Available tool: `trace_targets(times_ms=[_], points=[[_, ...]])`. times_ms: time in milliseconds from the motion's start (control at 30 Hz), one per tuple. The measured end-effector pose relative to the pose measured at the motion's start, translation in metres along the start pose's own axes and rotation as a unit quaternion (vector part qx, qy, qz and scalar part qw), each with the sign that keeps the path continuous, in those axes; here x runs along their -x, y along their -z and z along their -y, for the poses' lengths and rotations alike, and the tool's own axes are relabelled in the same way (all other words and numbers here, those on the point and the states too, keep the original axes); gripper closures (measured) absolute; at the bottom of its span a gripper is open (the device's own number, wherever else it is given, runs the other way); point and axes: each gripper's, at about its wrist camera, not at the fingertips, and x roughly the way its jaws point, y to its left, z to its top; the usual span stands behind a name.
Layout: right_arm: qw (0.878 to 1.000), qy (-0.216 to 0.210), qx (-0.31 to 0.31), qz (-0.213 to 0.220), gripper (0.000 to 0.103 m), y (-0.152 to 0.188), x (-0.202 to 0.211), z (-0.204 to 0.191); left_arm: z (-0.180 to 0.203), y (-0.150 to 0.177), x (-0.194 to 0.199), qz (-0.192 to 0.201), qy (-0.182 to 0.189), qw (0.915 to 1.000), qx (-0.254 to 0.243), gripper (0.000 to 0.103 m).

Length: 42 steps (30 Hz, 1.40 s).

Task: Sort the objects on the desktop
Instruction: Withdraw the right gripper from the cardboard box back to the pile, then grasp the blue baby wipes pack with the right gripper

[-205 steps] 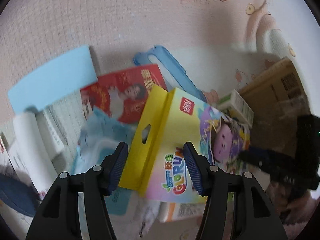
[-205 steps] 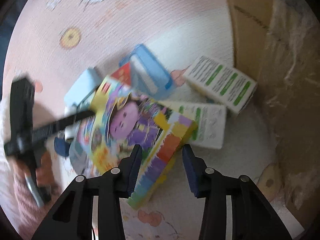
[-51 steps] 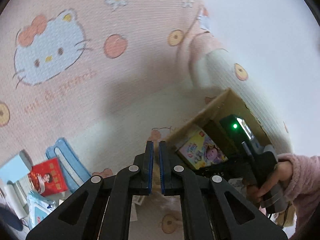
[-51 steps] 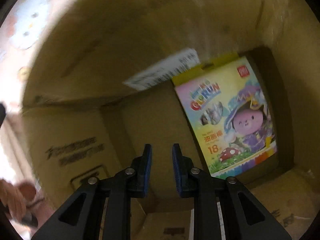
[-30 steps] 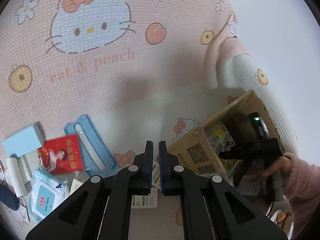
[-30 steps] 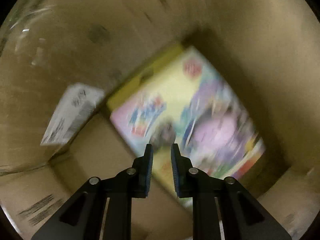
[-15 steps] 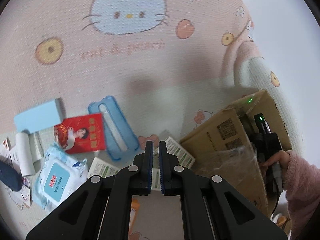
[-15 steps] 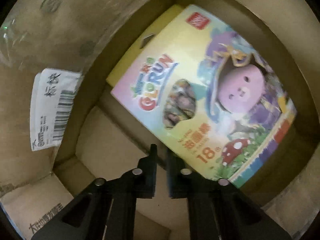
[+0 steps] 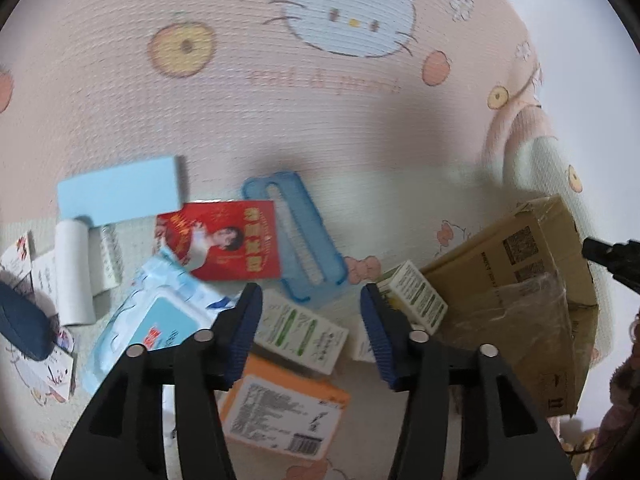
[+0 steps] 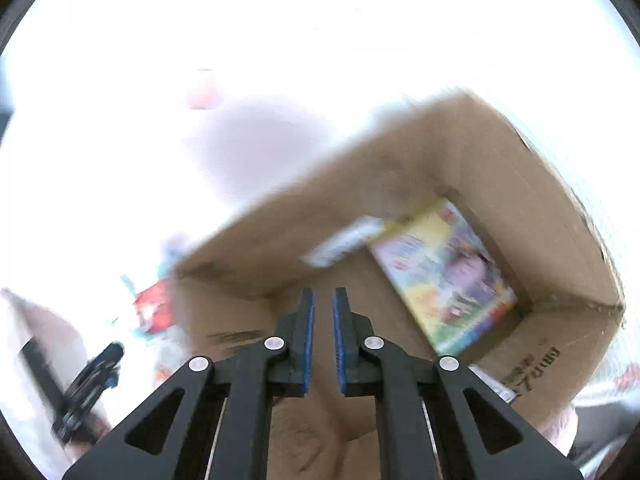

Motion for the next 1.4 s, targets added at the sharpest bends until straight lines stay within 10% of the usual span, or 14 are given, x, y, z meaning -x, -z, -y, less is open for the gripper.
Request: trace_targets(times_ms=[200, 733, 833, 867, 933, 967, 1400], points=[[0.994, -0.051, 0.098, 0.015, 0.052, 0.034, -0.001, -0.065, -0.037, 0.026, 0.02, 0.018, 0.005, 0.9998, 0.01, 0.04], [0.972, -0.149, 0.184, 0.0, 0.047, 0.116, -0.085, -0.151, -0.105, 0.094, 0.012, 0.015, -0.013, 0.9926, 0.12, 0.041], [0.968, -0.155, 0.192, -0.042, 0.047, 0.131, -0.113, -0.156, -0.116, 0.103, 0.012, 0.019, -0.01, 0.9902, 0.138, 0.064], [0.968, -0.153, 0.192, -0.052, 0.047, 0.134, -0.122, -0.157, -0.118, 0.105, 0.012, 0.016, -0.014, 0.9902, 0.138, 0.095], [0.965, -0.15, 0.206, -0.058, 0.095, 0.139, -0.135, -0.16, -0.123, 0.109, 0.009, 0.004, -0.035, 0.9901, 0.136, 0.103], [0.963, -0.138, 0.221, -0.067, 0.103, 0.14, -0.143, -0.165, -0.124, 0.11, 0.01, 0.011, -0.033, 0.9903, 0.135, 0.103], [0.946, -0.177, 0.256, -0.089, 0.103, 0.137, -0.191, -0.208, -0.135, 0.124, 0.023, 0.056, -0.028, 0.9807, 0.185, 0.103]])
